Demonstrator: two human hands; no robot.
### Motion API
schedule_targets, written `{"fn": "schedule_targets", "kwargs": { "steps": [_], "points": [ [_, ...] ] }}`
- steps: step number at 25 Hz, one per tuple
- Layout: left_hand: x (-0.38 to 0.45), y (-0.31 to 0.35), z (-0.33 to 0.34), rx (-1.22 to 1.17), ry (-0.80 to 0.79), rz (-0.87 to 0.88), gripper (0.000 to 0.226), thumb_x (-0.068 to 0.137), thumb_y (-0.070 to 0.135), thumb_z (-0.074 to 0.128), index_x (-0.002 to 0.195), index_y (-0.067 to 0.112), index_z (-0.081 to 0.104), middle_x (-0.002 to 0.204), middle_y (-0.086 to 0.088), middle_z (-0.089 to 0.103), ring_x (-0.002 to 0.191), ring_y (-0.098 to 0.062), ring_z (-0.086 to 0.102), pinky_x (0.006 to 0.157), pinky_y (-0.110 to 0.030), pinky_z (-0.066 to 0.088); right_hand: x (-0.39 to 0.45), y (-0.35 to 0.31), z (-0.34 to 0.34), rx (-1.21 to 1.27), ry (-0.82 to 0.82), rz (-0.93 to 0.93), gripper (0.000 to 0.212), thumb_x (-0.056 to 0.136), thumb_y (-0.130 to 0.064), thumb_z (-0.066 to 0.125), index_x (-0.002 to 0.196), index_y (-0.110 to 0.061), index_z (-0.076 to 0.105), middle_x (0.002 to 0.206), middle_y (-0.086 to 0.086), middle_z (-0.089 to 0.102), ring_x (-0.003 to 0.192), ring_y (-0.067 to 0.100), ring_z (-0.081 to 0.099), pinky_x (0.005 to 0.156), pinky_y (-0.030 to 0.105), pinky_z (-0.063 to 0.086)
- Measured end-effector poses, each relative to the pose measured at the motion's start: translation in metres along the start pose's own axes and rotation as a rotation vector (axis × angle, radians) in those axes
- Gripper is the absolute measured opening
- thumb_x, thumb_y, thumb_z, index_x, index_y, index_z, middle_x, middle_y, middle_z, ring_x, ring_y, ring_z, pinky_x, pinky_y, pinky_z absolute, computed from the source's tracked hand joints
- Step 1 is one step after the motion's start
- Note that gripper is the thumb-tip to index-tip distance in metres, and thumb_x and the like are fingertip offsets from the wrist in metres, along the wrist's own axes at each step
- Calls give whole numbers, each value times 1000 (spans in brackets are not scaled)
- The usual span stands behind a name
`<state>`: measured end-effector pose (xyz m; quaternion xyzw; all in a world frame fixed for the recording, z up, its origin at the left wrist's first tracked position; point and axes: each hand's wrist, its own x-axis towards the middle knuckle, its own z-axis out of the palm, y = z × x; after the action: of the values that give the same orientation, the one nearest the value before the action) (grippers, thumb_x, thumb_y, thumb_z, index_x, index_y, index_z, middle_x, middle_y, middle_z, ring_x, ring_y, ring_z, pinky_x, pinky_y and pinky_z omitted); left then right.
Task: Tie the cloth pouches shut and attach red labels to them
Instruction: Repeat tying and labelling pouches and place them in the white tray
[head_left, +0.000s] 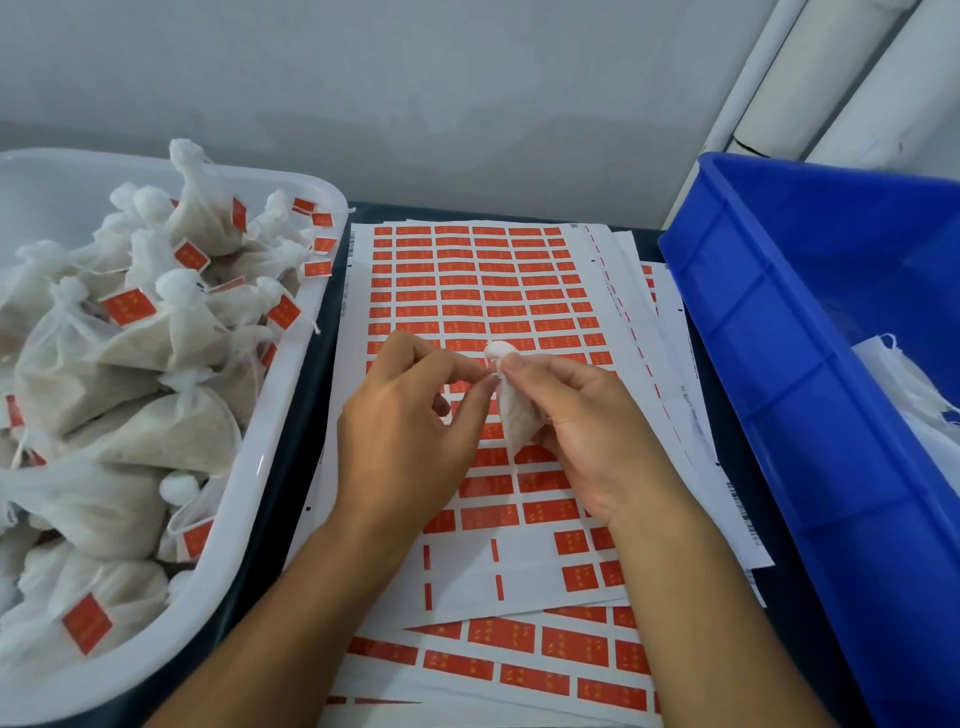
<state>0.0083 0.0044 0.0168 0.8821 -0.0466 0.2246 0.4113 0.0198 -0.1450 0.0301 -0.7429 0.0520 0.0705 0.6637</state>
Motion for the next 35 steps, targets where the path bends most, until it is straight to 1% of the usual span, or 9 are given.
{"fn": "schedule_targets", "kwargs": {
  "steps": [3,5,12,16,19,24,27,31,35],
  "points": [
    [1,1,3,22,-88,-113,9,93,44,68,92,39,60,104,19,54,78,-4,59,62,-13,46,0,1,-5,-161,-10,-113,20,96,-50,63,98,-37,77,93,-20,75,95,-4,69,78,22,60],
    [2,-1,3,27,-147,-165,15,97,43,61,86,38,52,99,22,54,78,-5,60,61,-12,44,1,1,-6,-219,-37,-172,20,96,-51,62,103,-37,74,96,-22,73,96,-4,69,74,16,59],
    [7,-3,-6,-42,-359,-260,24,102,35,47,79,32,54,73,16,61,71,-4,62,59,-17,44,2,-1,-10,-346,-113,-310,20,98,-49,58,109,-34,67,98,-20,70,97,-3,67,73,10,55],
    [15,-1,-14,-543,-544,-698,30,103,24,44,77,19,59,64,6,59,59,-8,53,62,-27,48,-2,-6,-16,-424,-95,-407,20,89,-61,58,102,-45,63,103,-31,65,100,-8,62,75,3,48],
    [16,7,-18,-951,-566,-841,21,94,20,41,78,15,54,66,-1,46,53,-11,40,51,-24,41,-3,-7,-18,-451,-80,-456,13,88,-59,61,97,-50,59,102,-40,61,104,-13,58,77,1,45],
    [18,13,-27,-1236,-565,-917,21,86,19,42,67,17,50,66,0,41,50,-11,32,44,-21,34,-1,-4,-20,-603,-4,-558,23,91,-42,74,105,-48,58,93,-42,55,104,-15,55,78,-3,42],
    [16,17,-29,-1214,-648,-891,24,86,19,42,65,16,52,65,-1,43,50,-11,32,46,-22,33,2,-1,-25,-732,114,-596,31,90,-37,76,117,-42,62,91,-32,51,89,-2,59,66,2,44],
    [14,19,-27,-1207,-705,-841,29,92,17,39,67,14,52,64,-2,46,50,-10,33,47,-22,33,8,3,-24,-770,202,-558,32,92,-30,76,122,-36,65,103,-22,54,86,1,57,78,11,47],
    [14,17,-26,-1189,-632,-824,28,91,17,40,67,14,52,64,-2,46,50,-11,35,46,-22,35,9,7,-21,-783,221,-529,26,92,-32,75,117,-36,68,106,-18,58,84,3,57,76,14,49]
  ]
}}
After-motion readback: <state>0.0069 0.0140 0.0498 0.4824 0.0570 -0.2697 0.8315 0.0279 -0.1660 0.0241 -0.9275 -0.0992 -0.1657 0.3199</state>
